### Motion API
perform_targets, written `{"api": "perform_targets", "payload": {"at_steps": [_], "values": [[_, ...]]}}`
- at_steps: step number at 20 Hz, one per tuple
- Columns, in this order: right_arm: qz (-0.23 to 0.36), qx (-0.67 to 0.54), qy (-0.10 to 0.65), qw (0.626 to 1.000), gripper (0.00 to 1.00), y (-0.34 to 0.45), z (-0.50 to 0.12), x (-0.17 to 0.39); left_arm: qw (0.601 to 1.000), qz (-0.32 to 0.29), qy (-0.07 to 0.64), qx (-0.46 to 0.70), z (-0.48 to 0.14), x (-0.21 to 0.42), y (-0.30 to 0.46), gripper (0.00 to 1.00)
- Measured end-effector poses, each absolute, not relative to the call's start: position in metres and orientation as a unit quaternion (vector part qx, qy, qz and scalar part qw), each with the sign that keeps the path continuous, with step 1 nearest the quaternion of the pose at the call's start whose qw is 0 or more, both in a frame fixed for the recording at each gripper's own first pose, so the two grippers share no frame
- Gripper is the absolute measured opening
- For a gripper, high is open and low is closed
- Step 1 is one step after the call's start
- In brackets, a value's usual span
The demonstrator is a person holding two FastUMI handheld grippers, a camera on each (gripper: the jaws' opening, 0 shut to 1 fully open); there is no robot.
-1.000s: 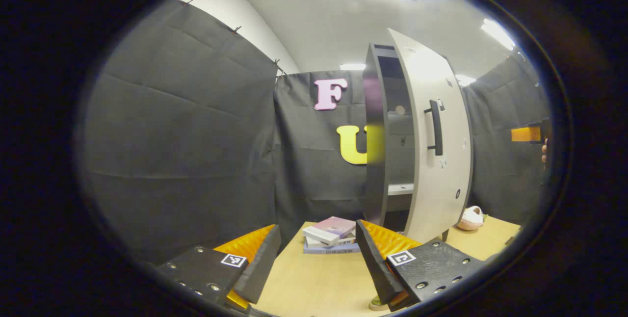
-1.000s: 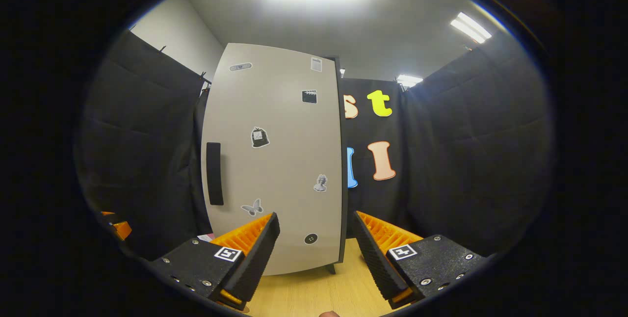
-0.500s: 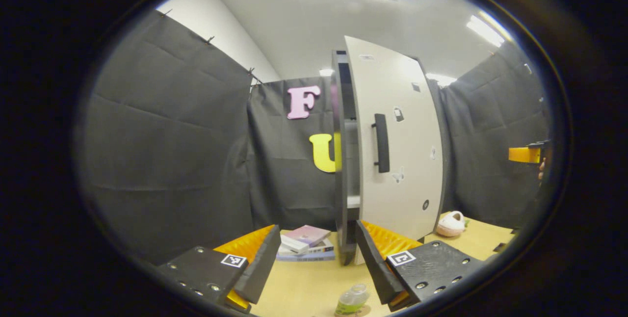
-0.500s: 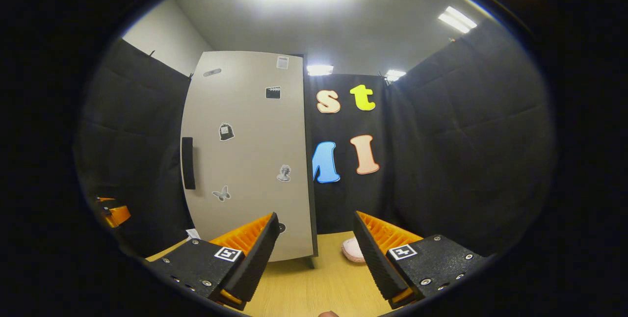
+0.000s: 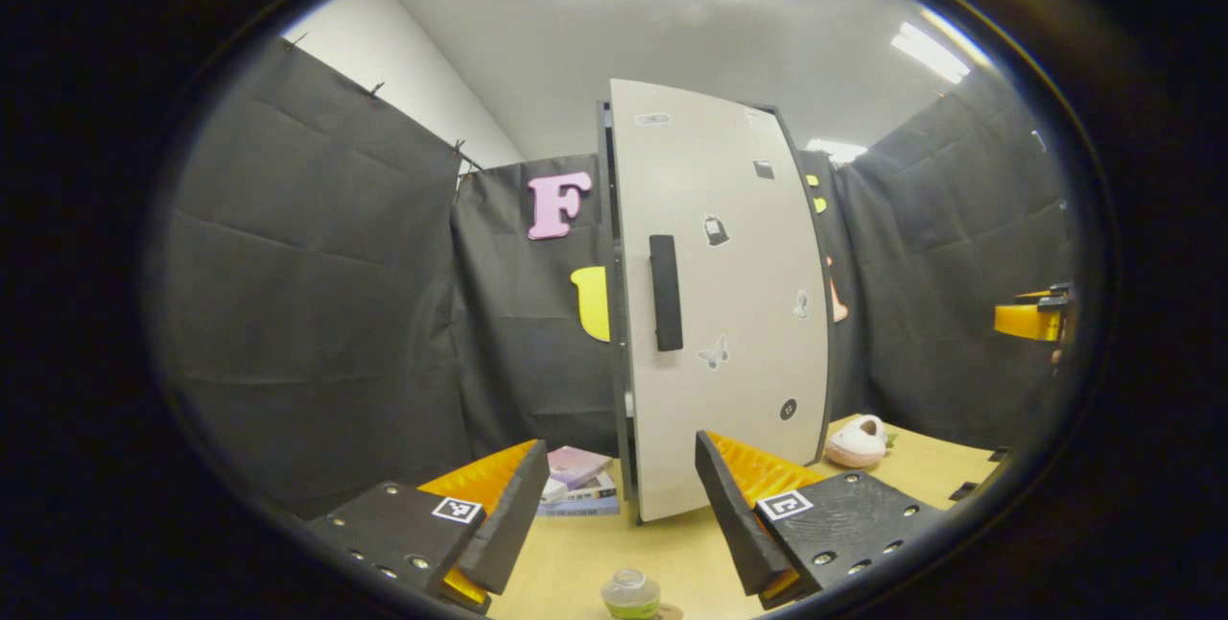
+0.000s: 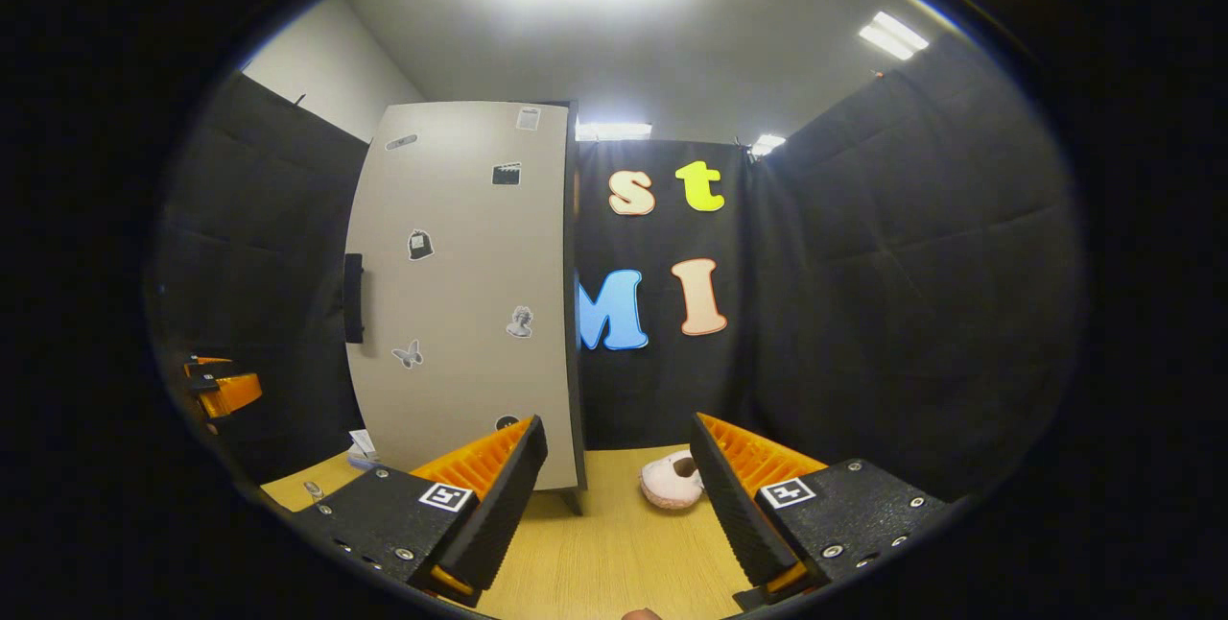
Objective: Open the cabinet door with the right hand, grasp the bottle in the cabinet with the left hand and place it on the coaster, then close the cabinet door with the right hand.
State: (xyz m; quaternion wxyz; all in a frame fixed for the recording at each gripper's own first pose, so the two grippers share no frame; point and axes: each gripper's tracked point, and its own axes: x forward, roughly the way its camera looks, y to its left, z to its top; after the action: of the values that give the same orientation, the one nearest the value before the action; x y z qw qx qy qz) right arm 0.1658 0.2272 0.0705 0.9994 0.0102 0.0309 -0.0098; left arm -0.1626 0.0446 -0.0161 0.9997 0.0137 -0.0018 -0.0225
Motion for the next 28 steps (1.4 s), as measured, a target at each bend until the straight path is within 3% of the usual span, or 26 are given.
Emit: {"api": "perform_targets", "payload": {"at_steps": [3, 4, 5, 8, 15, 16, 24, 25, 26, 28], "values": [[-0.01, 0.014, 0.027, 0.999, 0.93, 0.225, 0.071, 0.167, 1.0, -0.022, -0.001, 0.018, -0.016, -0.164, 0.041, 0.88], [-0.009, 0.014, 0.026, 1.0, 0.93, 0.225, 0.072, 0.167, 1.0, -0.021, -0.001, 0.018, -0.015, -0.163, 0.041, 0.92], [-0.007, 0.014, 0.025, 1.0, 0.93, 0.226, 0.073, 0.168, 1.0, -0.02, -0.001, 0.017, -0.014, -0.164, 0.041, 0.83], [-0.004, 0.012, 0.022, 1.0, 0.93, 0.228, 0.074, 0.169, 1.0, -0.014, -0.003, 0.017, -0.01, -0.165, 0.046, 0.88], [0.004, 0.019, 0.023, 1.0, 0.93, 0.24, 0.072, 0.17, 1.0, -0.006, -0.005, 0.026, -0.009, -0.173, 0.054, 0.88], [0.006, 0.018, 0.024, 1.0, 0.93, 0.242, 0.07, 0.169, 1.0, -0.005, -0.005, 0.026, -0.009, -0.172, 0.056, 0.83], [0.006, 0.021, 0.026, 0.999, 0.93, 0.247, 0.069, 0.166, 1.0, -0.005, -0.005, 0.026, -0.007, -0.173, 0.062, 0.83], [0.006, 0.021, 0.026, 0.999, 0.93, 0.247, 0.069, 0.166, 1.0, -0.005, -0.006, 0.027, -0.006, -0.173, 0.062, 0.88], [0.006, 0.02, 0.027, 0.999, 0.93, 0.248, 0.07, 0.166, 1.0, -0.006, -0.007, 0.027, -0.005, -0.173, 0.062, 0.83], [0.007, 0.018, 0.028, 0.999, 0.93, 0.25, 0.07, 0.167, 1.0, -0.006, -0.008, 0.027, -0.005, -0.172, 0.064, 0.88]]}}
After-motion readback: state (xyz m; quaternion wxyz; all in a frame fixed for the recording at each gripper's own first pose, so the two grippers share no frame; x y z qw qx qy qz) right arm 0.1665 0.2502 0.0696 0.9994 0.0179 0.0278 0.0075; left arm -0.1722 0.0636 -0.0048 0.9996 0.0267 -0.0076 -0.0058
